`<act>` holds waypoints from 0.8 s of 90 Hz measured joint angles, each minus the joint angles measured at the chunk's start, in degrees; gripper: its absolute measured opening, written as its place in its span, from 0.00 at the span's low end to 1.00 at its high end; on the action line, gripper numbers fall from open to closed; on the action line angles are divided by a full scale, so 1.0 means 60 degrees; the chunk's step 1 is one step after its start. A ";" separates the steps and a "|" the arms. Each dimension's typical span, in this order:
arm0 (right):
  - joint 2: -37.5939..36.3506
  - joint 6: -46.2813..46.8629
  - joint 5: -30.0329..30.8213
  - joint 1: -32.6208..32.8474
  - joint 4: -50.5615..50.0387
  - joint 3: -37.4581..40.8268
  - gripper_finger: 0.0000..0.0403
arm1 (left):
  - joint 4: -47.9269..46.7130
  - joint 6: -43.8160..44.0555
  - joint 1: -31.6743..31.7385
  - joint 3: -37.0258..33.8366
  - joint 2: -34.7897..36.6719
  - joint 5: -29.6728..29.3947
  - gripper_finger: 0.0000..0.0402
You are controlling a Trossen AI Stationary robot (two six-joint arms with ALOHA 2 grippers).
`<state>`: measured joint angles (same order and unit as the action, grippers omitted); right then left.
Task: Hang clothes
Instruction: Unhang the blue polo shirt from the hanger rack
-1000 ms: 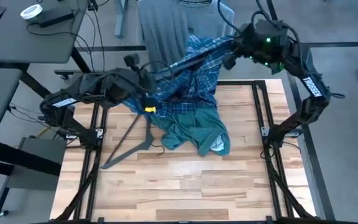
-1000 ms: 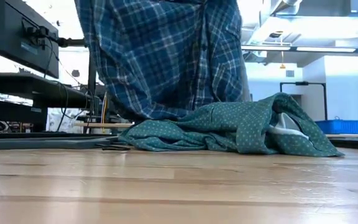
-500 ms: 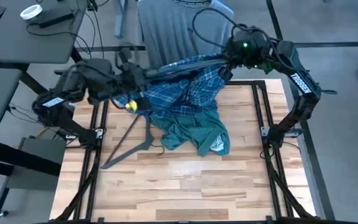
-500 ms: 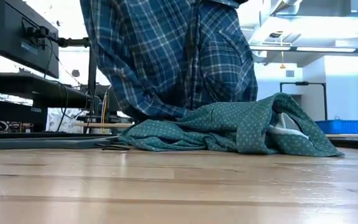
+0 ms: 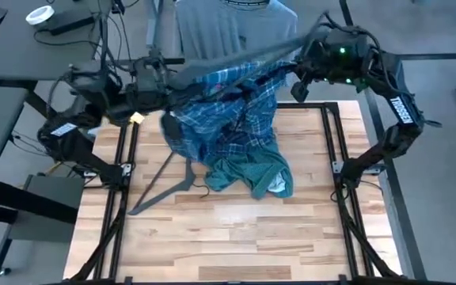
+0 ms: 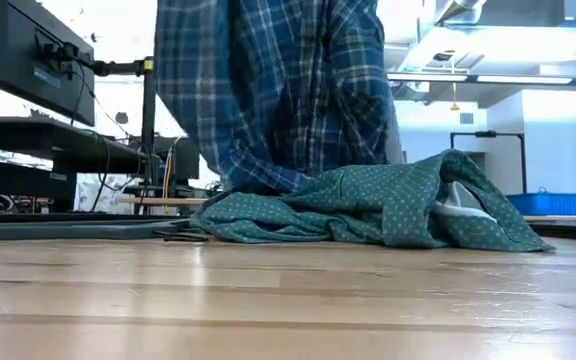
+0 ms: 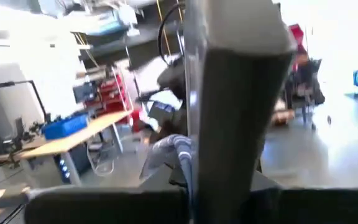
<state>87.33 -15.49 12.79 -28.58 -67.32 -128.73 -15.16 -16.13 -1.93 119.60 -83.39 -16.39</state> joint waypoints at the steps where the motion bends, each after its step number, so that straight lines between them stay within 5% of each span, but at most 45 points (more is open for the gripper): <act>1: 0.0012 0.0001 0.0001 0.0000 0.0024 0.0000 0.00 | 0.0159 0.0096 0.0006 -0.0002 -0.0037 -0.0051 0.01; 15: 0.0072 0.0045 -0.0171 0.0031 0.0010 0.0004 0.00 | 0.2502 0.1879 0.0239 -0.0017 -0.0307 -0.0855 0.01; 25: 0.0065 -0.0009 -0.0275 0.0199 0.0044 0.0000 0.00 | 0.3386 0.2388 0.0388 -0.0006 -0.0308 -0.0458 0.02; 49: -0.0001 -0.0480 -0.0414 0.0280 -0.0596 -0.0018 0.00 | 0.2924 0.1614 0.0396 0.0060 -0.0062 0.1180 0.02; 72: 0.0044 -0.0539 0.0242 0.0305 -0.1452 0.0040 0.00 | 0.2113 0.0225 0.0364 0.0216 0.0389 0.0284 0.08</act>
<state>87.60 -18.72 14.24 -26.75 -76.03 -128.49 -2.49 -14.78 0.25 120.90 -81.05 -14.69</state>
